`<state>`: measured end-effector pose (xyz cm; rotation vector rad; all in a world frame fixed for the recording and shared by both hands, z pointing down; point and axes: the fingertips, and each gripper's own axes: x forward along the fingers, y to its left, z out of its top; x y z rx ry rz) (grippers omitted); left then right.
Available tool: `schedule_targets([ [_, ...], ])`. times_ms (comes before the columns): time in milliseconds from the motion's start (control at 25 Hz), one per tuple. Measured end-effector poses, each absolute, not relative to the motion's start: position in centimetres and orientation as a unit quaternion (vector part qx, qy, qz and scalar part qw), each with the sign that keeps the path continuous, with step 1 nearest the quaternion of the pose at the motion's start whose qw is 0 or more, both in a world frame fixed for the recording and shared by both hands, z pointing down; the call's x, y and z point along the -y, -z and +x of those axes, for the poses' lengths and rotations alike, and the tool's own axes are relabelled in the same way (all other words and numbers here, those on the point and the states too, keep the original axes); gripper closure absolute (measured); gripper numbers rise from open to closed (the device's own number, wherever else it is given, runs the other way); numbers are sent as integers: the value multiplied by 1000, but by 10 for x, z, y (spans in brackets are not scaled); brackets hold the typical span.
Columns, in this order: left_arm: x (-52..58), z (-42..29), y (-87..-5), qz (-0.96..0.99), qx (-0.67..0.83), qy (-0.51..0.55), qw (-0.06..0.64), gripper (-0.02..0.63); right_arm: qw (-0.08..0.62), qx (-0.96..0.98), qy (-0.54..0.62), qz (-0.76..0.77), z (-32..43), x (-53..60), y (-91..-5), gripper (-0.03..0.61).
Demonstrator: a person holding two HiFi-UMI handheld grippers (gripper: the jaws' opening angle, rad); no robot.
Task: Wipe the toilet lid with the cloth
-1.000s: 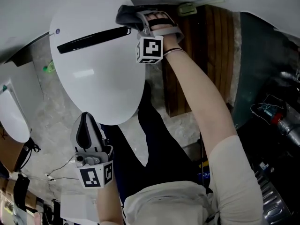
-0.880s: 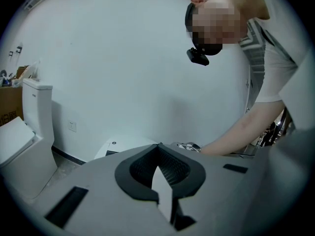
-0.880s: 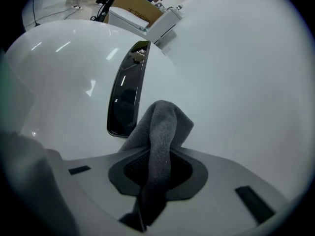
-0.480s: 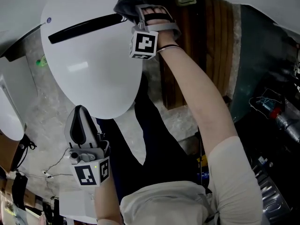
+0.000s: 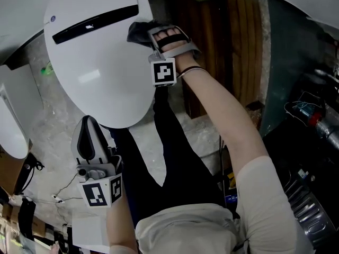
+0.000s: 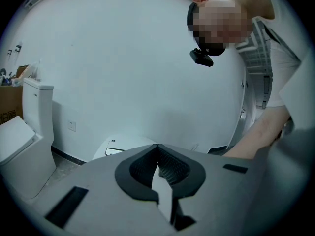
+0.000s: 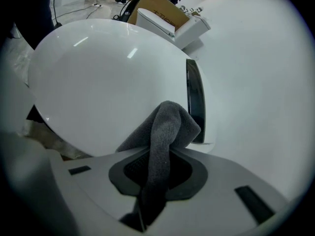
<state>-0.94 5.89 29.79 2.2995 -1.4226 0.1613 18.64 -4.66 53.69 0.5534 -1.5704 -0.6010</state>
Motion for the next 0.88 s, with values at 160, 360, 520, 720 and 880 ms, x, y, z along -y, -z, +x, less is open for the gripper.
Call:
schedule_targets([
  [160,-69,-5,-296,836,504,-56,212,598,627,700,251,231,175,1,-544,514],
  [360,-79,-1,-297,842,494,-57,210,598,626,718,229,203,162,-65,-557,514],
  [520,-84,1,-302,843,491,-59,212,598,627,725,219,184,155,-108,-565,514],
  [720,-89,4,-303,847,485,-61,211,598,625,742,183,158,144,-164,-573,514],
  [880,-87,5,-301,846,487,-59,209,598,620,755,160,137,134,-202,-579,514],
])
